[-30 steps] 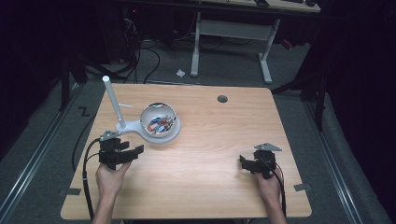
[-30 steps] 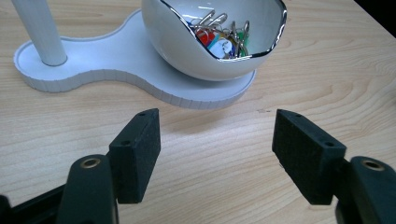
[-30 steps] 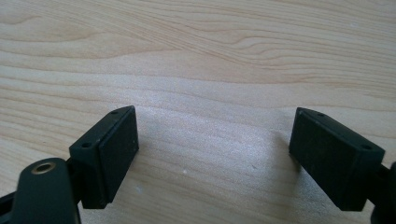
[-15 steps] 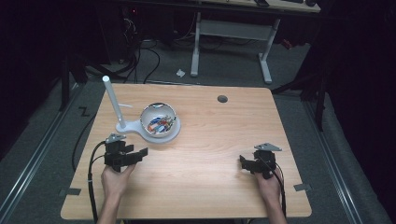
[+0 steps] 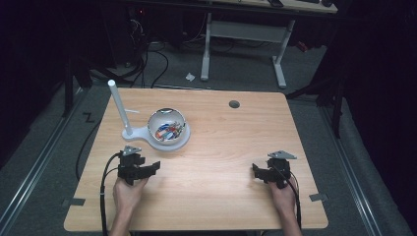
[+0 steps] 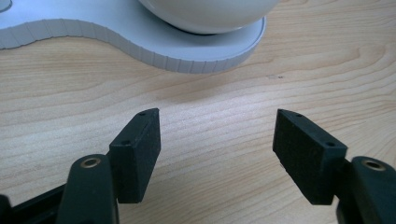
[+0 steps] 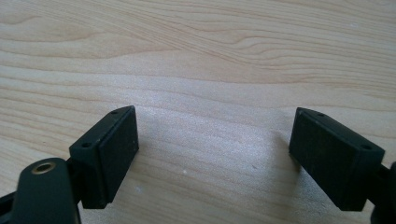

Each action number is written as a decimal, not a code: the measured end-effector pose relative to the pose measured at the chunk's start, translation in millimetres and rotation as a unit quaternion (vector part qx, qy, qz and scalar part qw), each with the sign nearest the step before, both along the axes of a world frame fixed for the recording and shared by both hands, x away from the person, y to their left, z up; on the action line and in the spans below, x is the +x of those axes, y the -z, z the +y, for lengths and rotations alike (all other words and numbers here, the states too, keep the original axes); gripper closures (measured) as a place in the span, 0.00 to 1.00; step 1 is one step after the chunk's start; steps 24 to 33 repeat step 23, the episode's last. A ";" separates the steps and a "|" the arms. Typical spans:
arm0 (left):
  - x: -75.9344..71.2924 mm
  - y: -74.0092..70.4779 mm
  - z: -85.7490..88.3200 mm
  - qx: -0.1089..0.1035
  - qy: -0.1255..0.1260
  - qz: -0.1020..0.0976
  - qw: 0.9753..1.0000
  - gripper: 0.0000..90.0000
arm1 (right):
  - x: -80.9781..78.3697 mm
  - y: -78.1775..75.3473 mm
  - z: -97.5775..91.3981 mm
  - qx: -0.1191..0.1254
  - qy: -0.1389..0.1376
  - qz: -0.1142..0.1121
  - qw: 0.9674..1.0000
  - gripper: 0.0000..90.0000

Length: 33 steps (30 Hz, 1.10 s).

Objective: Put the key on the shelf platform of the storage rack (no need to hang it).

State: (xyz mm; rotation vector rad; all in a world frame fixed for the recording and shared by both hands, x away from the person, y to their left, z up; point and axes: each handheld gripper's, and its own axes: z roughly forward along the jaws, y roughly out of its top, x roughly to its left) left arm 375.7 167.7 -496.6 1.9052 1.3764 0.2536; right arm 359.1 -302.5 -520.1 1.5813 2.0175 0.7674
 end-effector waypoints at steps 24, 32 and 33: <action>-6.4 30.7 -23.5 0.098 -0.004 -0.059 0.993 0.30 | 0.0 0.0 0.0 0.000 0.000 0.000 1.000 0.18; -6.4 30.7 -23.5 0.098 -0.004 -0.059 0.993 0.30 | 0.0 0.0 0.0 0.000 0.000 0.000 1.000 0.18; -6.4 30.7 -23.5 0.098 -0.004 -0.059 0.993 0.30 | 0.0 0.0 0.0 0.000 0.000 0.000 1.000 0.18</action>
